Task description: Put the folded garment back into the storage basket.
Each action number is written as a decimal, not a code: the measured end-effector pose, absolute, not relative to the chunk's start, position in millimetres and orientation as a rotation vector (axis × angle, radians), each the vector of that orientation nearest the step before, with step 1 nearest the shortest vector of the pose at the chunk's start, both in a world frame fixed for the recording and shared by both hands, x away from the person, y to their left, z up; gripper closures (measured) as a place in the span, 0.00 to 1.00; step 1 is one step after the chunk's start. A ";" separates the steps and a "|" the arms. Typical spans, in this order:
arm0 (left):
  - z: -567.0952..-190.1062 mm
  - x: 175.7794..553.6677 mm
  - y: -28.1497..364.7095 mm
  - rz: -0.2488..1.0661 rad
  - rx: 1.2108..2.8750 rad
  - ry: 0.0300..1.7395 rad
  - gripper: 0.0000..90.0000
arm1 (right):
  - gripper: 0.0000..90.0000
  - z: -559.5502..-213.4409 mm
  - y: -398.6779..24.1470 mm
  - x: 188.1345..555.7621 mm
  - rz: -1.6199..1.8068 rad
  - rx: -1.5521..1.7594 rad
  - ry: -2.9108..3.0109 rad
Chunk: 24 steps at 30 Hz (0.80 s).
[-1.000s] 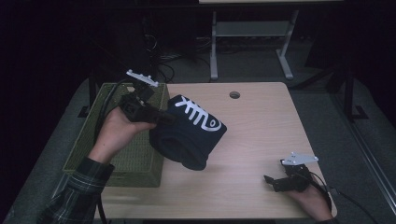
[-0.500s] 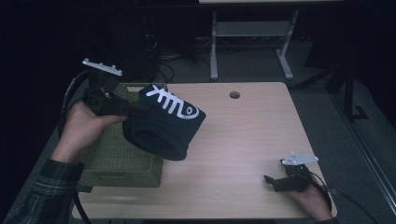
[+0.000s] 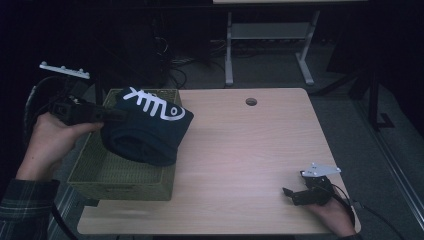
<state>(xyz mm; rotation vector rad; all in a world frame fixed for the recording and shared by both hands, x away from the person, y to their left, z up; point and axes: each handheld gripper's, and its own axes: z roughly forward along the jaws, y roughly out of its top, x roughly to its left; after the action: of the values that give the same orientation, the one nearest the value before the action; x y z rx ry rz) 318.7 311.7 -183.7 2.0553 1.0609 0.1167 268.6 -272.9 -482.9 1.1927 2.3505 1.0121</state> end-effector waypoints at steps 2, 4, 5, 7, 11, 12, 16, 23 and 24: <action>-185.0 318.5 317.2 0.120 2.047 1.073 0.83 | 0.08 -482.9 -272.9 268.7 1.012 1.193 2.350; -187.2 318.6 321.5 0.119 2.040 1.084 0.83 | 0.08 -482.9 -273.0 268.9 1.010 1.192 2.350; -188.5 318.6 323.3 0.120 2.037 1.090 0.83 | 0.08 -482.9 -273.0 269.0 1.010 1.192 2.349; -191.4 319.0 327.1 0.122 2.033 1.099 0.83 | 0.08 -482.8 -272.8 269.0 1.010 1.198 2.348; -199.2 320.8 334.9 0.124 2.020 1.124 0.83 | 0.08 -482.9 -273.0 269.1 1.010 1.195 2.347; -201.9 321.6 336.6 0.120 2.017 1.129 0.83 | 0.08 -482.8 -272.9 269.0 1.009 1.199 2.347; -212.8 324.3 342.6 0.117 1.998 1.147 0.83 | 0.08 -482.9 -273.0 269.0 1.009 1.196 2.348; -235.4 328.8 354.1 0.088 1.970 1.190 0.83 | 0.08 -482.9 -273.0 269.1 1.009 1.194 2.348; -238.6 329.2 355.5 0.081 1.965 1.198 0.83 | 0.08 -482.9 -273.0 269.1 1.009 1.196 2.347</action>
<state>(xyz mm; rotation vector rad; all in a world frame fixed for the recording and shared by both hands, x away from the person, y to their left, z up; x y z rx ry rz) 329.2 355.5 -238.6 1.9649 1.1982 0.0805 269.1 -273.0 -482.9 1.1959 2.3470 1.0093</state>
